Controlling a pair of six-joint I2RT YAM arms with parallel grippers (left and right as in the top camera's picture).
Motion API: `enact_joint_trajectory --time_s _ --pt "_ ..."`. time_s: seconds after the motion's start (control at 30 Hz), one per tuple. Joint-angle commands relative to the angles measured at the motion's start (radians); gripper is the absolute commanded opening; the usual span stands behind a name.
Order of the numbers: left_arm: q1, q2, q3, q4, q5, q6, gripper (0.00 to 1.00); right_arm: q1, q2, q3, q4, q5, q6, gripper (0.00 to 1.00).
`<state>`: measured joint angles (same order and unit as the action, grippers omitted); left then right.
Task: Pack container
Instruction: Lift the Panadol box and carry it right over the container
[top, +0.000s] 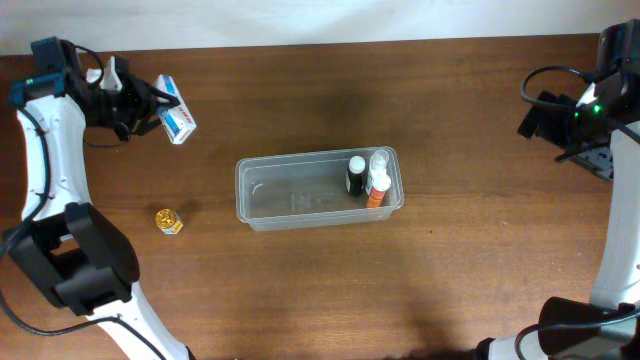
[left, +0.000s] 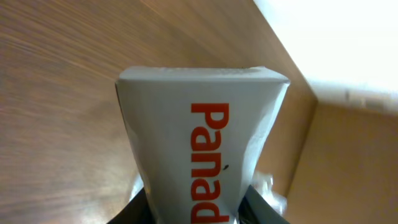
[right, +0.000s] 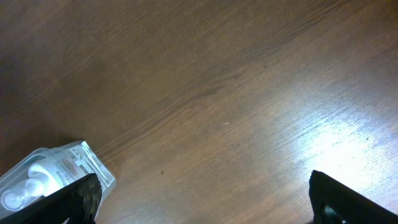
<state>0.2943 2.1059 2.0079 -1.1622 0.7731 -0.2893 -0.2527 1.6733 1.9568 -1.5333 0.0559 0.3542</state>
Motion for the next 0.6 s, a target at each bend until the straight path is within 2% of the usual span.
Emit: enact_joint_trajectory --time_s 0.0,0.1,0.27,0.37,0.57 --pt "-0.035 -0.033 0.059 -0.047 0.069 0.143 0.35 -0.004 0.002 0.008 0.001 0.009 -0.008 0.98" --pt "-0.067 -0.071 0.075 -0.085 0.069 0.190 0.35 -0.004 0.002 0.008 0.001 0.009 -0.008 0.98" --pt "-0.150 -0.161 0.076 -0.127 0.041 0.346 0.35 -0.004 0.002 0.008 0.001 0.009 -0.008 0.98" --pt "-0.224 -0.204 0.076 -0.158 -0.103 0.389 0.35 -0.004 0.002 0.008 0.001 0.009 -0.008 0.98" --pt "-0.457 -0.216 0.069 -0.216 -0.417 0.486 0.34 -0.004 0.002 0.008 0.001 0.009 -0.008 0.98"
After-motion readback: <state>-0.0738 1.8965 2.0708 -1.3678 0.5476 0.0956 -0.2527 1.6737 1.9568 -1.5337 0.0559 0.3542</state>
